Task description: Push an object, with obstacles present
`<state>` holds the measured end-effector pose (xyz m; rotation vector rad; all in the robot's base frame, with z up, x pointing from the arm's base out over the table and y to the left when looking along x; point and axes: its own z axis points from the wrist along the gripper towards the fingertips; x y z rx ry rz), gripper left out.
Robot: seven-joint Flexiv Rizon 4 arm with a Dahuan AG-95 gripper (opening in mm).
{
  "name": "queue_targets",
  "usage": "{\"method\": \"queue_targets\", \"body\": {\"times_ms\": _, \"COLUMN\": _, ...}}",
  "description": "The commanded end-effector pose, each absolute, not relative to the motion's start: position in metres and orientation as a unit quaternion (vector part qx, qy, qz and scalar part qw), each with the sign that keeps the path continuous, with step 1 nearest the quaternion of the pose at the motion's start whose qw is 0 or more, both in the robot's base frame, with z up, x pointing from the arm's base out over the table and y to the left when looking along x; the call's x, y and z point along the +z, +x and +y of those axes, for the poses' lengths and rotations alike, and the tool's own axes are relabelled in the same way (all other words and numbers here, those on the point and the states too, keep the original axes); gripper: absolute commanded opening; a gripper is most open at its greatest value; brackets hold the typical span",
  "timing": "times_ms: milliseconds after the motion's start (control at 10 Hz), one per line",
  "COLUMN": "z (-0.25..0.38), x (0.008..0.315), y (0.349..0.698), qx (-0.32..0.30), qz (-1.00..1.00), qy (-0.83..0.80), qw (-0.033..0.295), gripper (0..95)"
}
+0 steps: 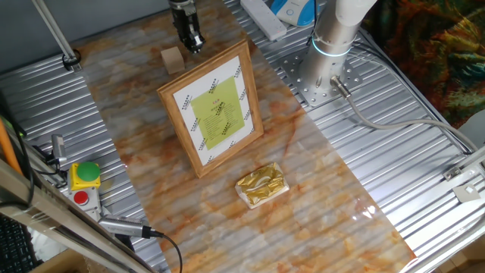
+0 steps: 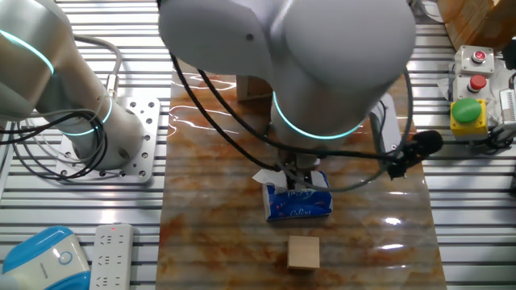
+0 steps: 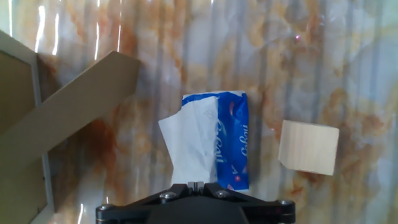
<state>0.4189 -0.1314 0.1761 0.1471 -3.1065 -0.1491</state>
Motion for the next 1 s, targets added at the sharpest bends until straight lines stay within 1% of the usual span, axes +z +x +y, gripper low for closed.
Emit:
{"method": "queue_targets", "body": {"times_ms": 100, "z": -0.13, "x": 0.176, "y": 0.414, "qx": -0.045, "qz": -0.998, "qy": 0.044, "qw": 0.012, "gripper": 0.0}}
{"method": "queue_targets", "body": {"times_ms": 700, "z": -0.116, "x": 0.167, "y": 0.38, "qx": -0.037, "qz": -0.999, "qy": 0.031, "qw": 0.008, "gripper": 0.0}}
{"method": "queue_targets", "body": {"times_ms": 1000, "z": -0.11, "x": 0.159, "y": 0.37, "qx": -0.032, "qz": -0.999, "qy": 0.028, "qw": -0.001, "gripper": 0.0}}
